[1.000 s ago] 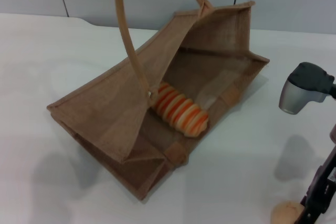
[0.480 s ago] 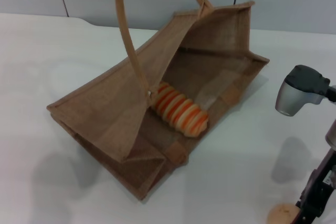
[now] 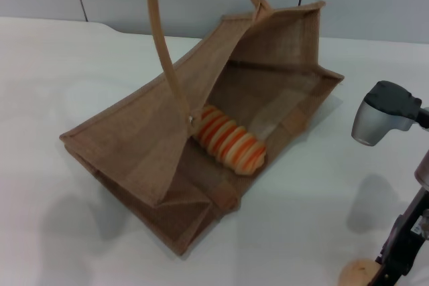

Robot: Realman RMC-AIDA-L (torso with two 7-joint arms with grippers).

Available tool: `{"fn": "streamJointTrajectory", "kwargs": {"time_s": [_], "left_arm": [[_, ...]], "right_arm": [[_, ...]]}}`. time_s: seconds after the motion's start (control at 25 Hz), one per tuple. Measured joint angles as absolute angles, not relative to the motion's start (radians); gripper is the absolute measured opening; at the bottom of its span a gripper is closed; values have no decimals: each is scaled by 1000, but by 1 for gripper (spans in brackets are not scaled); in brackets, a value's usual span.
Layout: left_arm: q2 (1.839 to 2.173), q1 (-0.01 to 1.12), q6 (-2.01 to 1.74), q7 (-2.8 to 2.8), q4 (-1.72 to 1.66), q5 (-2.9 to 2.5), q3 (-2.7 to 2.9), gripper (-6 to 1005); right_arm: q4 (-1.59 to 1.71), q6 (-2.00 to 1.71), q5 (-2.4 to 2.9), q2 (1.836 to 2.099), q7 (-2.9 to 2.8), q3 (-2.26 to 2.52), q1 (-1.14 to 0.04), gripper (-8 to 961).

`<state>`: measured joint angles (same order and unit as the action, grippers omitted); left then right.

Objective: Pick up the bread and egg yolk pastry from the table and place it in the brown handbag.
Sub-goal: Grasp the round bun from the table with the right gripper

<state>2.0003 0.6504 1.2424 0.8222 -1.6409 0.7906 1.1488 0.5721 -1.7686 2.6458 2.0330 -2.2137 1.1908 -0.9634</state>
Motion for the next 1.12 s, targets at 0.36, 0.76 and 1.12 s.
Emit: {"fn": "streamJointTrajectory", "kwargs": {"time_s": [0.36,0.76,1.12], "left_arm": [[2000,650,1243,822,-1645,793,1147,108],[2000,650,1243,822,-1643,792,1147,108],[2000,648,1243,822,-1640,788,1147,108]], "right_arm": [[574,-1769,2620,2030,-2212,1194,-965,620],[572,-1769,2620,2029,-2209,1194,-965,547],[597,-1767,2619,2027,-2207,1161,-965,536]]}}
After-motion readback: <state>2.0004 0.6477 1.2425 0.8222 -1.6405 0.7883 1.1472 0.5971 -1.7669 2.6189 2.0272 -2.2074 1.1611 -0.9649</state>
